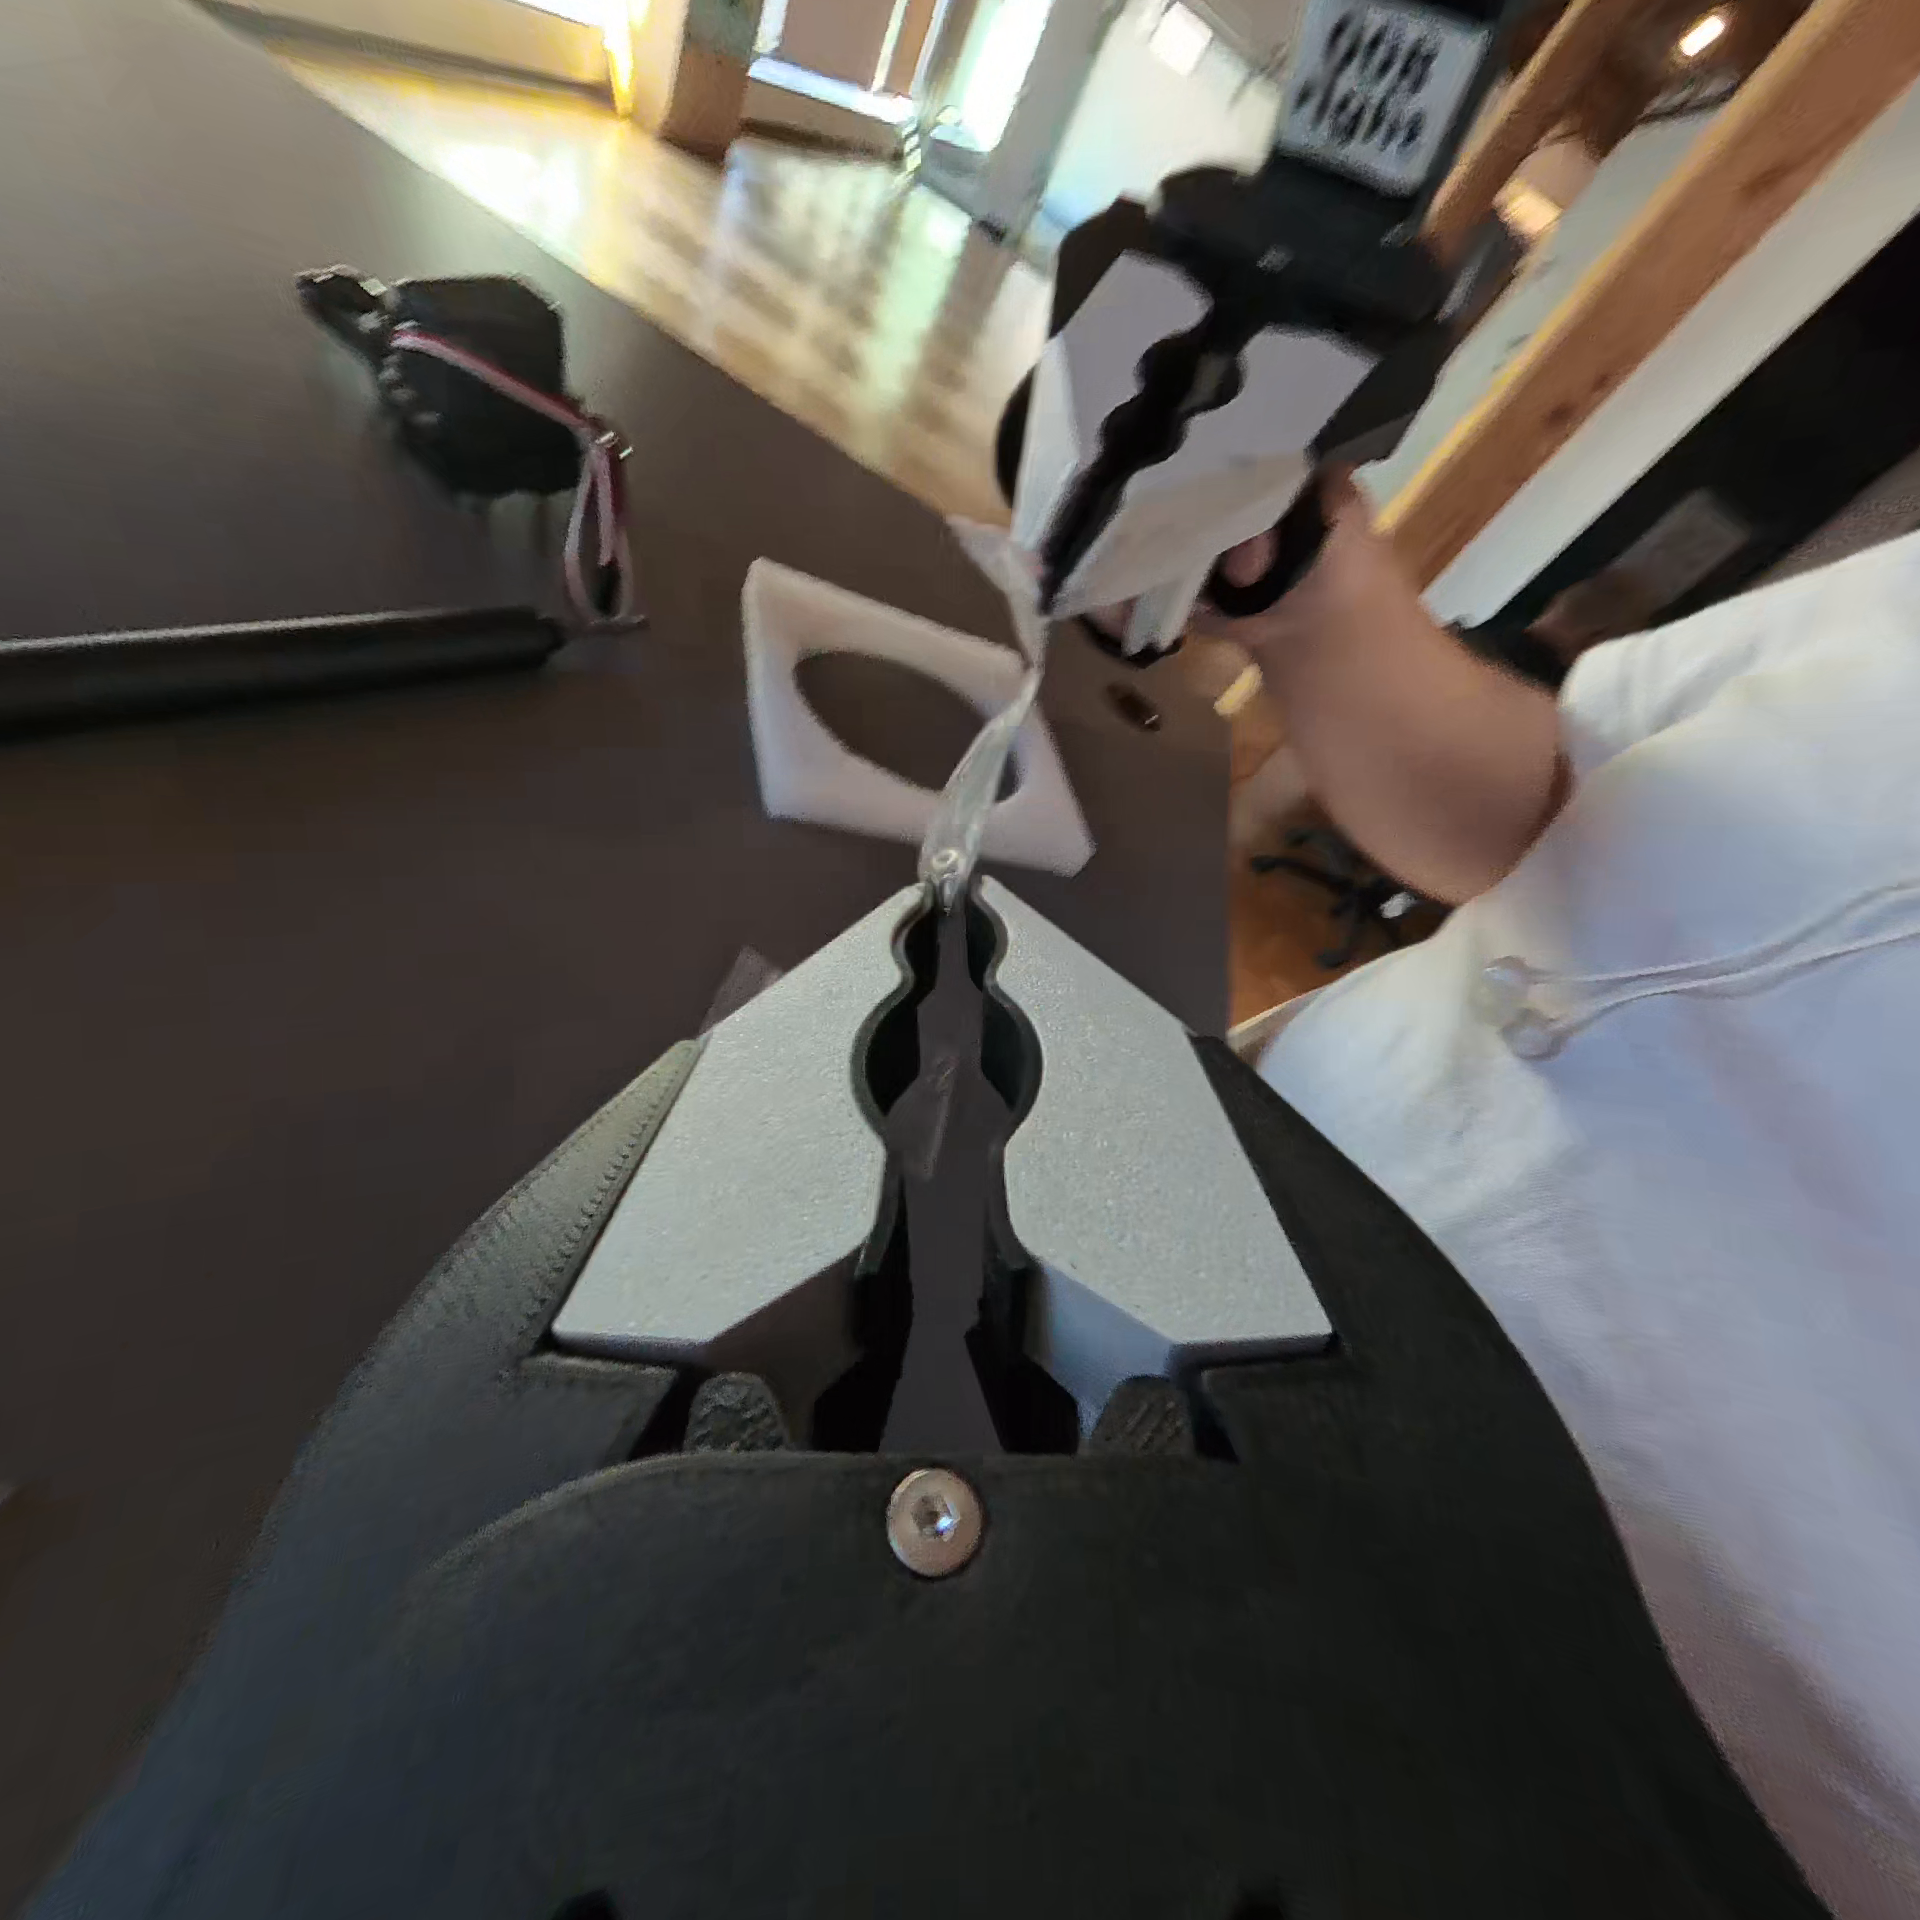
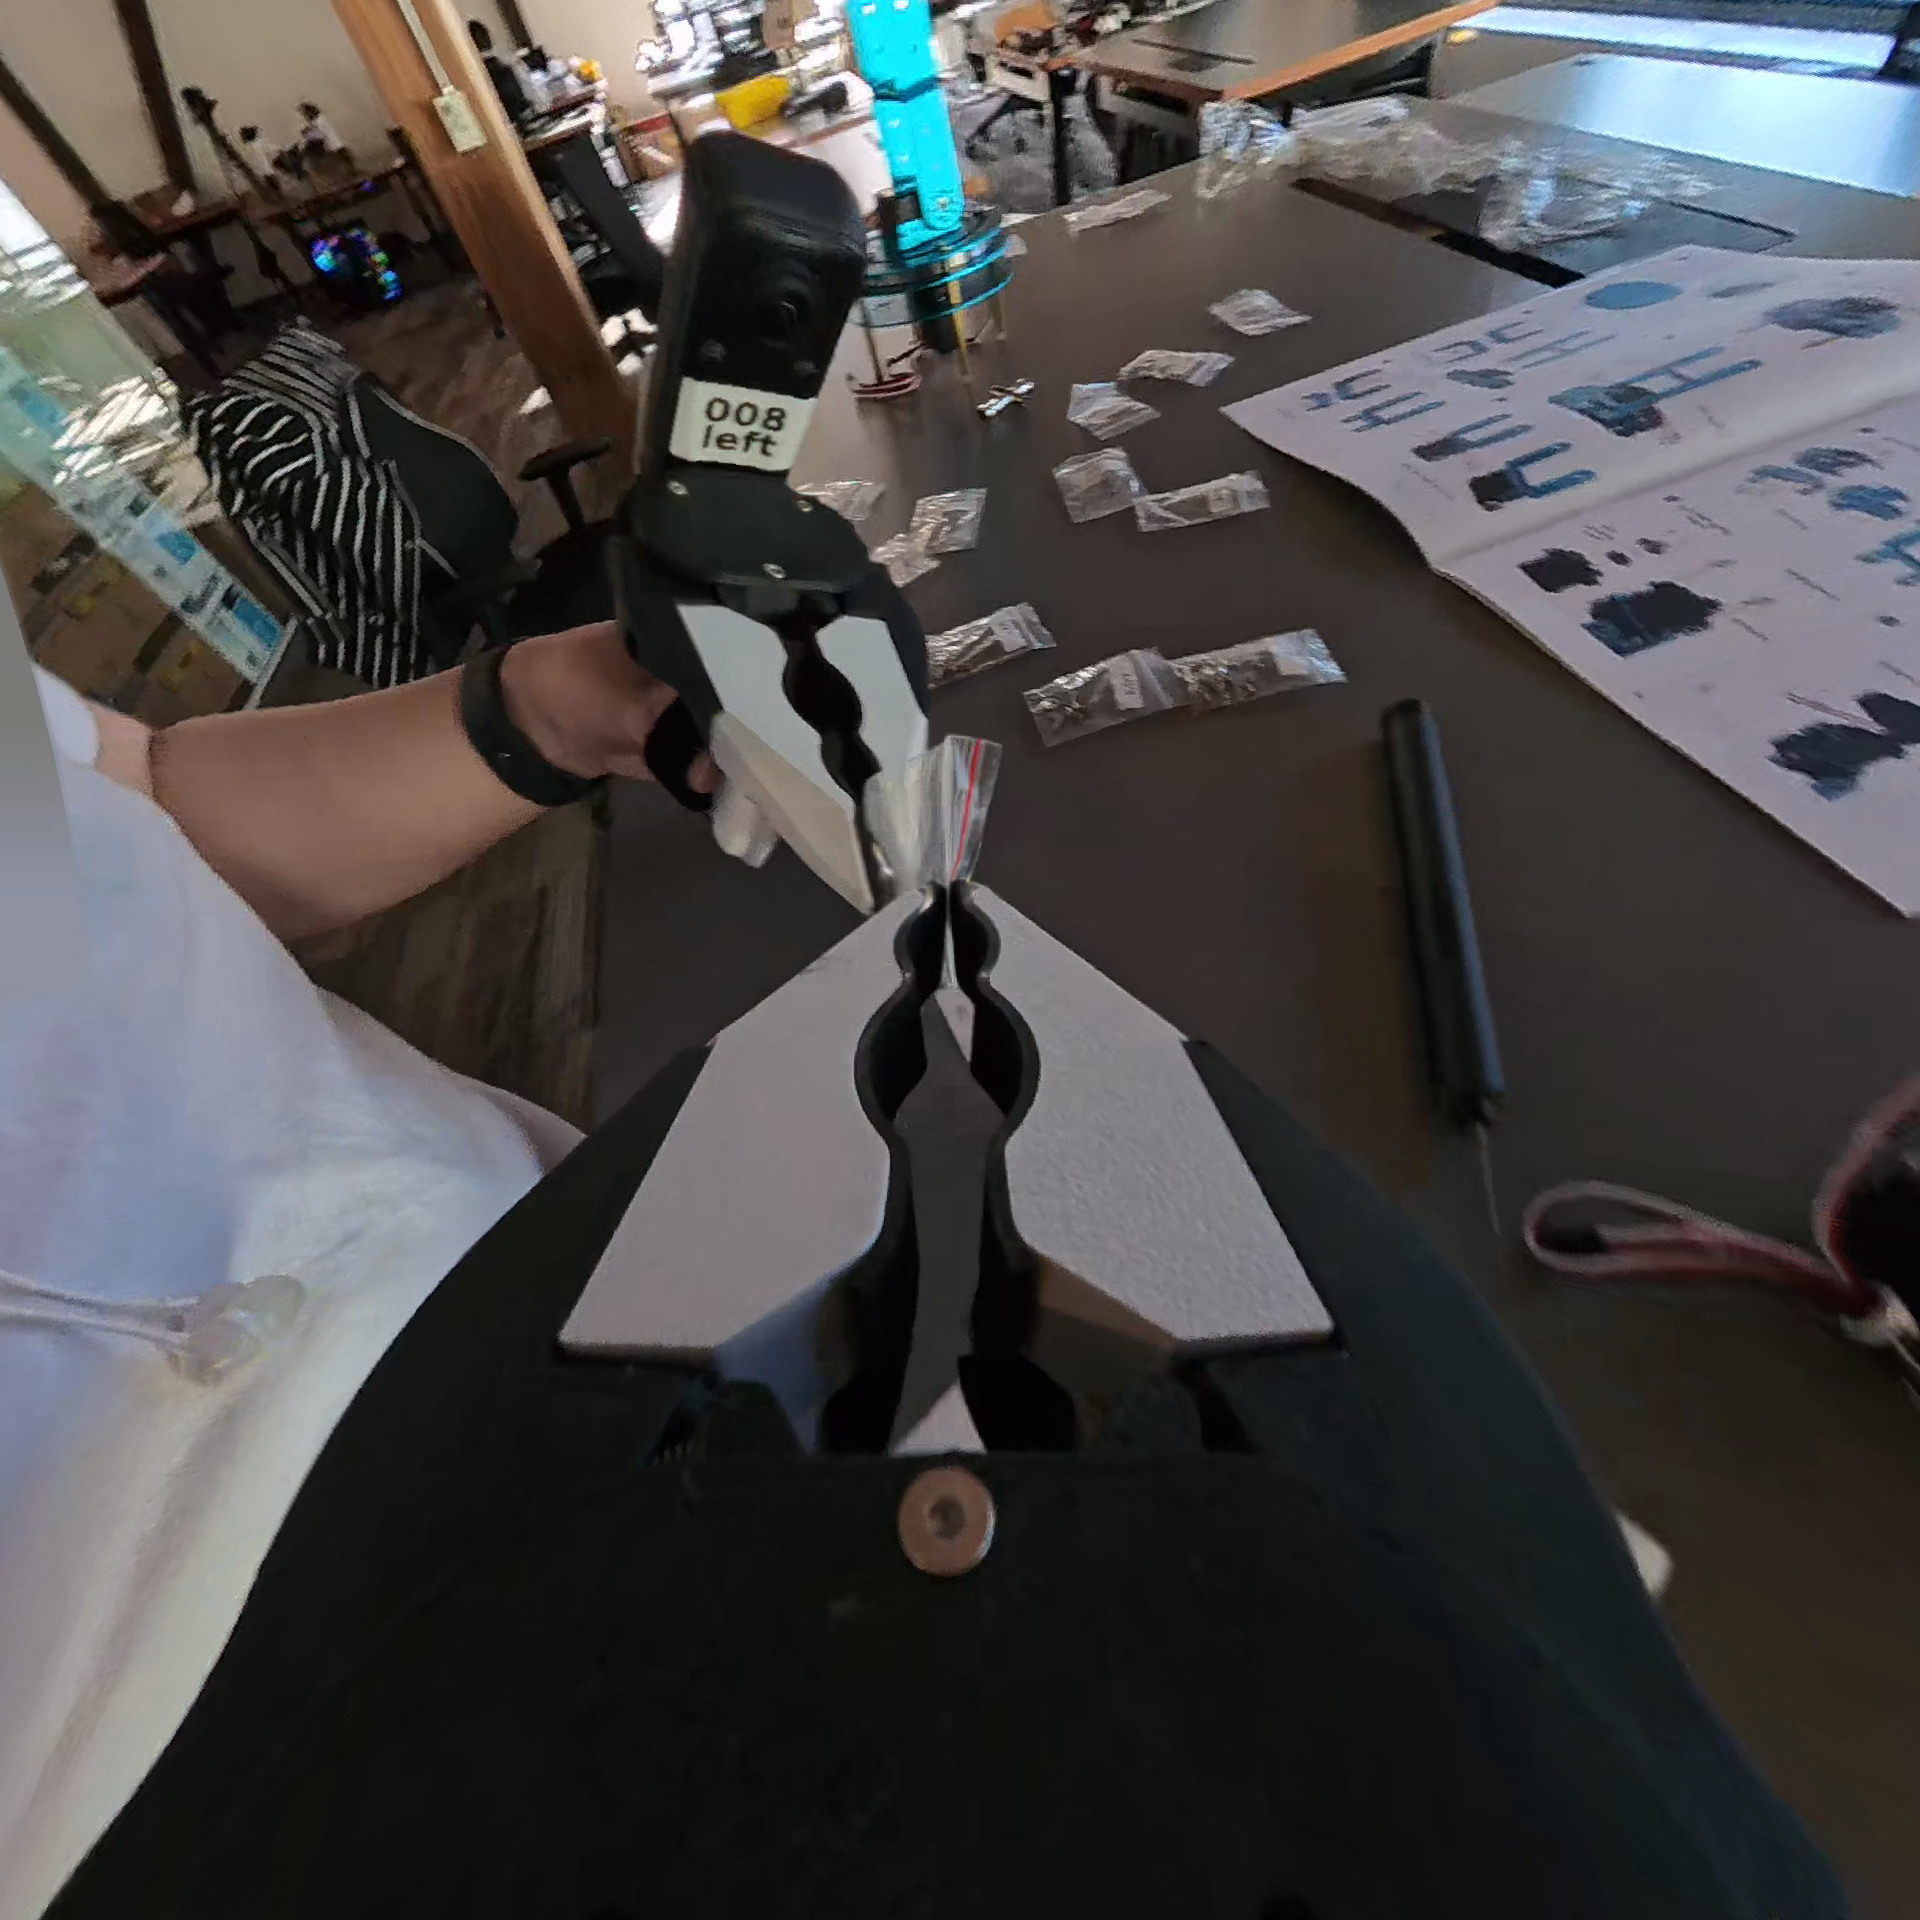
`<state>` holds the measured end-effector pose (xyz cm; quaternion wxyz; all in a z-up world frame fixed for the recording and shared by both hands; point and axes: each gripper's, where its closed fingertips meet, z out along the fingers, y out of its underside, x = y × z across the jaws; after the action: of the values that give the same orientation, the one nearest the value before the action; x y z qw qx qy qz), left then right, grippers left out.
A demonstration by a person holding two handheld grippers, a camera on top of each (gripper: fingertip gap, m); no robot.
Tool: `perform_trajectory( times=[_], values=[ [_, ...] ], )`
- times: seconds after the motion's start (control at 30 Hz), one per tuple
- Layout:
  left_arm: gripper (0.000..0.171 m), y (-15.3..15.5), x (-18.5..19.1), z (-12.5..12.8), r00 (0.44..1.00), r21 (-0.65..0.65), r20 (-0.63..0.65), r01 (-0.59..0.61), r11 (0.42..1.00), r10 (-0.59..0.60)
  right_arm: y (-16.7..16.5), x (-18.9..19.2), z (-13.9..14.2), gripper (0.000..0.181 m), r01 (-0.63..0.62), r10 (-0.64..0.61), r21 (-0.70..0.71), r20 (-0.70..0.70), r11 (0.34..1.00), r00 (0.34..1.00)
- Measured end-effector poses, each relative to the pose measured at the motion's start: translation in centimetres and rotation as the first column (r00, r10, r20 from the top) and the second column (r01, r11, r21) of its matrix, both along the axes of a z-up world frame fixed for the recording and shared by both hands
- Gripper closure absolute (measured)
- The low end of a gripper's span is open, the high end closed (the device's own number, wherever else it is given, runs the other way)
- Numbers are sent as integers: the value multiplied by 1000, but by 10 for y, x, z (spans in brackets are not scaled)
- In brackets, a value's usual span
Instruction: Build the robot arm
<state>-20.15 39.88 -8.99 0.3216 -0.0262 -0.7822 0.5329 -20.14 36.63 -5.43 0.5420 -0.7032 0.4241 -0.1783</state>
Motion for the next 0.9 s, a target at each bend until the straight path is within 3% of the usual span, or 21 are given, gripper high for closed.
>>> perform_trajectory(
  times=[0.17, 0.4, 0.53, 0.67, 0.8, 0.9],
  values=[
    [171, -21, -14, 7, 996, 21, -93, 21, 1000, -19, -31, -24, -11, 181, 96, -91, 62, -71, 993, 993],
    [171, -57, -42, -12, 944, 325, -324, 175, 929, -64, -74, -51, -56, 181, 213, -212, -18, -210, 977, 955],
    [171, -72, -47, -25, 956, 474, -283, 213, 854, -81, -84, -62, -75, 181, 214, -218, -43, -266, 976, 939],
    [171, -76, -51, -32, 964, 617, -204, 262, 742, -171, -99, -68, -78, 156, 209, -240, -148, -240, 967, 941],
    [171, -85, -49, -38, 961, 701, -107, 256, 666, -256, -110, -60, -48, 151, 187, -209, -173, -119, 967, 971],
    [171, -89, -53, -41, 943, 746, -63, 262, 613, -327, -96, -48, -29, 152, 66, -72, -131, -48, 989, 996]
  ],
)
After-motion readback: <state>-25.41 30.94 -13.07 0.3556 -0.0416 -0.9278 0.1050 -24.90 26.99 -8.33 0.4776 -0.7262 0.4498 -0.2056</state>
